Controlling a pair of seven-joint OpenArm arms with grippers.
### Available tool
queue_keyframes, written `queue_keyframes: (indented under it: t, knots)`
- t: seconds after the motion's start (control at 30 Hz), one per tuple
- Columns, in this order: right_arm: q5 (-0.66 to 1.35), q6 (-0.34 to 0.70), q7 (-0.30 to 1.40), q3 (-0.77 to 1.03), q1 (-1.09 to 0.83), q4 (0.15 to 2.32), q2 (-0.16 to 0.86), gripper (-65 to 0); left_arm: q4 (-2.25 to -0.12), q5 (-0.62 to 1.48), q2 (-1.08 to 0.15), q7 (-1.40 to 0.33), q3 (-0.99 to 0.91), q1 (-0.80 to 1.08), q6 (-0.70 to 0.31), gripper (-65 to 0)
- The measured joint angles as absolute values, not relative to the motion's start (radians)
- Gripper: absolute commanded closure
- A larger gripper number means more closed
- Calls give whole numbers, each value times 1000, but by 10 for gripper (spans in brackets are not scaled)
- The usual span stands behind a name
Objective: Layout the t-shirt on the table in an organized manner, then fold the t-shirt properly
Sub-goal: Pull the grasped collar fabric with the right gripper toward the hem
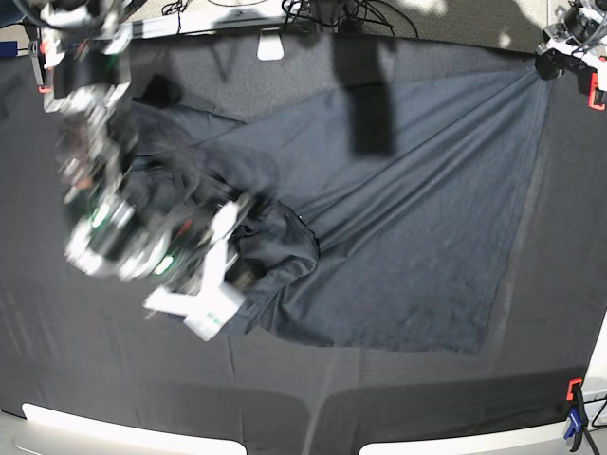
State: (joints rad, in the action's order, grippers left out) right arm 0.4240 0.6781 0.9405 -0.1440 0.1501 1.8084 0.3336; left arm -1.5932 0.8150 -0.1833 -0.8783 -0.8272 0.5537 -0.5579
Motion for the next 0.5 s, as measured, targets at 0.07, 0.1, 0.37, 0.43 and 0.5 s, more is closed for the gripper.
queue_keyframes:
  t: [0.07, 0.1, 0.37, 0.43, 0.5]
  knots:
    - [389, 678, 945, -163, 128, 1808, 333, 0, -1593, 815, -183, -878, -827, 554, -558, 0]
    - [380, 678, 945, -177, 116, 1808, 335, 0, -1593, 815, -183, -878, -827, 554, -558, 0]
    - [85, 597, 817, -407, 86, 1807, 334, 0, -1593, 815, -183, -879, -827, 554, -558, 0]
    - [52, 594, 807, -464, 92, 1807, 336, -29, -1593, 815, -184, -878, -827, 554, -558, 0]
    - [54, 594, 807, -516, 96, 1807, 335, -118, -1593, 815, -183, -878, -827, 554, -558, 0]
